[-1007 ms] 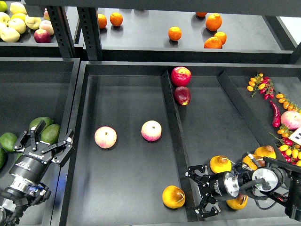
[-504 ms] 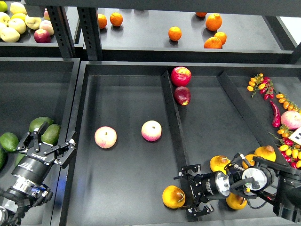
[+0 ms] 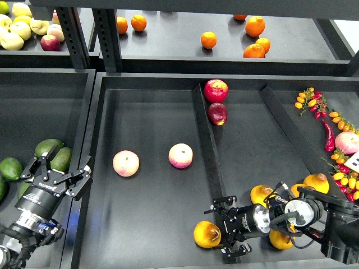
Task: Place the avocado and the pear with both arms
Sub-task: 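Carry the pear into the bin of yellow pears and release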
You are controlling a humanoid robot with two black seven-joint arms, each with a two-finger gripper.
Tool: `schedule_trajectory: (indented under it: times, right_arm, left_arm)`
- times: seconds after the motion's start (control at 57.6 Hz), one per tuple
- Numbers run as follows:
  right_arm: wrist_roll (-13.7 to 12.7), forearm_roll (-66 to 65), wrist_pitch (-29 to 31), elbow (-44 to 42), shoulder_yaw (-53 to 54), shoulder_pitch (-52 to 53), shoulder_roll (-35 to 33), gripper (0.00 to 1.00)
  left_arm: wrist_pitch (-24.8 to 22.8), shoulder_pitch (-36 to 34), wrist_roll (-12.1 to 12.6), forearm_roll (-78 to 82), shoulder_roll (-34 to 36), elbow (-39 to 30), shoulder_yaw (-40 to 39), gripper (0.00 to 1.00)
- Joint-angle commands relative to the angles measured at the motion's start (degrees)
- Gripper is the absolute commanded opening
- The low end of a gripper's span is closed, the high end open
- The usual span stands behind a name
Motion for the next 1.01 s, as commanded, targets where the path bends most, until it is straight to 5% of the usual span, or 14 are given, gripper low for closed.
schedule_trajectory:
  times: [0.0,0.99]
  right_arm:
    - [0.00,-0.07,-0.65,-0.68,-0.04,0.00,0.52,0.95]
    - [0.00,-0.42,-3.82,-2.00,1.10,-1.06,3.34,0.47]
  left_arm:
    - [0.00,0.00,0.00,-0.01,0.00,-0.08,-0.01,0.99]
    - [0.00,0.27,0.00,0.08,0.00,0.01,0.35,0.99]
